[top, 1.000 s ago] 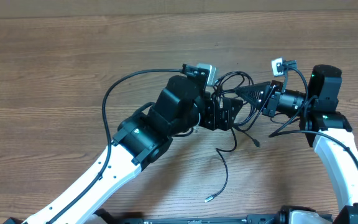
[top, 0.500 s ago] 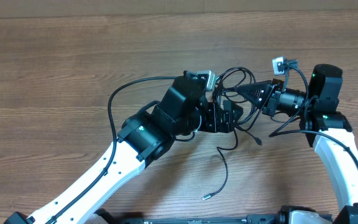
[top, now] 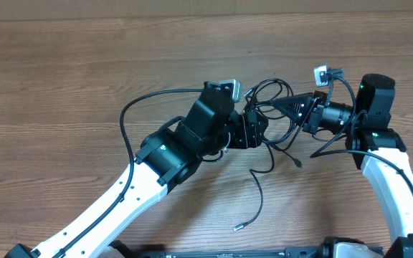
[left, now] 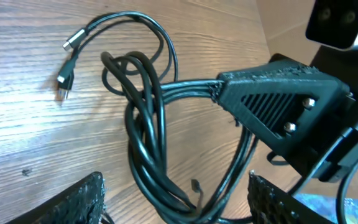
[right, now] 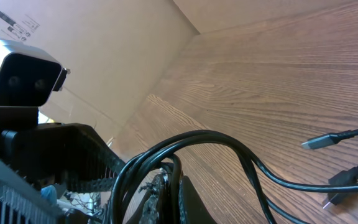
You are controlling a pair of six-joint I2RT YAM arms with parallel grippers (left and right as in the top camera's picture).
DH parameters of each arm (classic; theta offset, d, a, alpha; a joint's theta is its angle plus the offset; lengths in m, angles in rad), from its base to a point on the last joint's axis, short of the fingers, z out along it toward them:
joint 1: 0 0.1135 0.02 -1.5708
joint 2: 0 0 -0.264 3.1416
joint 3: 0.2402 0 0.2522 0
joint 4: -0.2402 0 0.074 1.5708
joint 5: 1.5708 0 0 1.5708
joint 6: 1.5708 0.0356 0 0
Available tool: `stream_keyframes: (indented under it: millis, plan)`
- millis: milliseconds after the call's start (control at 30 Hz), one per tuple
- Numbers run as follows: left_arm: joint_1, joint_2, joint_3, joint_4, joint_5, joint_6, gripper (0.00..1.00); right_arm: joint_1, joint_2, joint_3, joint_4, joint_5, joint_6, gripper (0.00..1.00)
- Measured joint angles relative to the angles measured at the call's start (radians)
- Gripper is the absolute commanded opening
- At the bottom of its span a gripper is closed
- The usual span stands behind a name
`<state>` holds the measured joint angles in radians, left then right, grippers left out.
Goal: Untangle cables
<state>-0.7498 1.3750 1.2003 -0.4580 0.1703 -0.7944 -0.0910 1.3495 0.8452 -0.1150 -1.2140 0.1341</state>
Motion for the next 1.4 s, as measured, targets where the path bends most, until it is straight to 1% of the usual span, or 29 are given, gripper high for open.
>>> stream_keyframes:
  millis: [100,233,300,500,533,633,833,933,967,1033,1267,1300,1333,1367,1400]
  plan:
    - [0.000,0.000,0.000,0.000,-0.015,0.000,0.79,0.000,0.000,0.000,0.000,-0.002,0.000,0.04]
    - [0.000,0.000,0.000,0.000,-0.027,0.000,0.80,0.000,0.000,0.000,0.010,-0.013,-0.001,0.04]
    - [0.000,0.003,0.000,0.000,-0.029,0.000,0.77,0.000,0.000,0.000,0.024,-0.029,0.000,0.04]
    - [0.000,0.025,0.000,0.002,-0.033,-0.020,0.73,0.000,0.000,0.000,0.027,-0.045,0.000,0.04]
    - [0.000,0.027,0.000,0.002,-0.033,-0.028,0.71,0.000,0.000,0.000,0.026,-0.046,-0.001,0.04]
    - [0.000,0.035,0.000,0.004,-0.033,-0.054,0.60,0.000,0.000,0.000,0.026,-0.046,-0.001,0.04]
    - [0.000,0.037,0.000,0.015,-0.034,-0.079,0.25,0.000,0.000,0.000,0.025,-0.047,-0.001,0.04]
    - [0.000,0.037,0.000,0.023,-0.036,-0.088,0.10,0.000,0.000,0.000,0.026,-0.046,-0.001,0.04]
    - [0.000,0.037,0.000,0.025,-0.039,-0.091,0.07,0.000,0.000,0.000,0.027,-0.047,-0.001,0.04]
    - [0.002,0.039,0.000,0.032,-0.042,-0.093,0.04,-0.001,0.000,0.000,0.027,-0.046,0.000,0.04]
    - [0.002,0.040,0.000,0.039,-0.047,-0.093,0.04,-0.001,0.000,0.000,0.027,-0.045,-0.001,0.04]
    - [0.002,0.040,0.000,0.040,-0.048,-0.093,0.04,-0.001,0.000,0.000,0.027,-0.045,-0.002,0.05]
    - [0.002,0.040,0.000,0.039,-0.048,-0.093,0.04,-0.001,0.000,0.000,0.027,-0.045,0.000,0.12]
    - [0.002,0.040,0.000,0.040,-0.048,-0.093,0.04,-0.001,0.000,0.000,0.026,-0.046,0.002,0.22]
    - [0.002,0.040,0.000,0.040,-0.049,-0.093,0.04,0.000,0.000,0.000,0.025,-0.047,0.001,0.35]
